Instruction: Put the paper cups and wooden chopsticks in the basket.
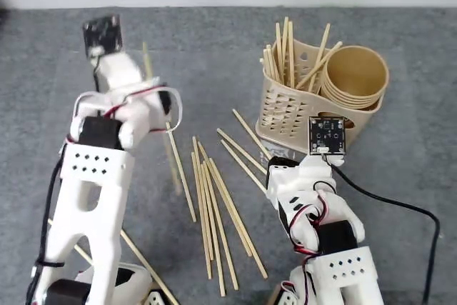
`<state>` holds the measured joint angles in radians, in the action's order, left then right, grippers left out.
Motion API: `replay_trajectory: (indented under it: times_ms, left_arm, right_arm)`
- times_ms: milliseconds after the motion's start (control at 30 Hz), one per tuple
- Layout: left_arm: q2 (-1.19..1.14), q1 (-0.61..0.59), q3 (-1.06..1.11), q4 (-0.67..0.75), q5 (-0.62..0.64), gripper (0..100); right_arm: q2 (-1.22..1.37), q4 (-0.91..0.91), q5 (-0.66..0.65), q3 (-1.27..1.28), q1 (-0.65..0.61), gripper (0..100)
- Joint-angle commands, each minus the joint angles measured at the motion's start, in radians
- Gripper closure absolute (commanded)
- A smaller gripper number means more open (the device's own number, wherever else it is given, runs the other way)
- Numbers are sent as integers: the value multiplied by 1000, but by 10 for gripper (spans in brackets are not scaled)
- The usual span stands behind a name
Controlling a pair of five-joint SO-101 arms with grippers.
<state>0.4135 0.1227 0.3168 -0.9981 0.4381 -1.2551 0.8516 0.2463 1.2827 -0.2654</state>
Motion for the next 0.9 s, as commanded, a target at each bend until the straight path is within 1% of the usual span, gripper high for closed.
replay_trajectory:
  times_ms: [0,100,200,300,433,500,600,667,733,867]
  left_arm:
    - [23,83,-183,86,12,988]
    - [17,138,-239,230,9,988]
    - [14,192,-237,419,8,988]
    - [11,238,-231,569,0,988]
    - [11,327,-120,802,-135,988]
    - [11,364,-24,968,-209,988]
    - [11,410,147,1255,-318,988]
    - [-15,436,228,1386,-376,988]
    - [-64,442,242,1430,-390,988]
    - [-152,413,166,1432,-285,988]
  right_arm:
    - [-18,-15,8,-5,10,990]
    - [-18,-16,8,-5,10,990]
    - [-13,-18,8,-5,10,990]
    - [-13,-19,8,-5,10,990]
    - [-13,-19,8,-5,10,990]
    - [-13,-19,8,-5,10,990]
    - [-13,-19,6,-5,10,990]
    - [-13,-19,6,-5,10,990]
    - [-13,-19,6,-5,10,990]
    - [-12,-19,6,-5,10,990]
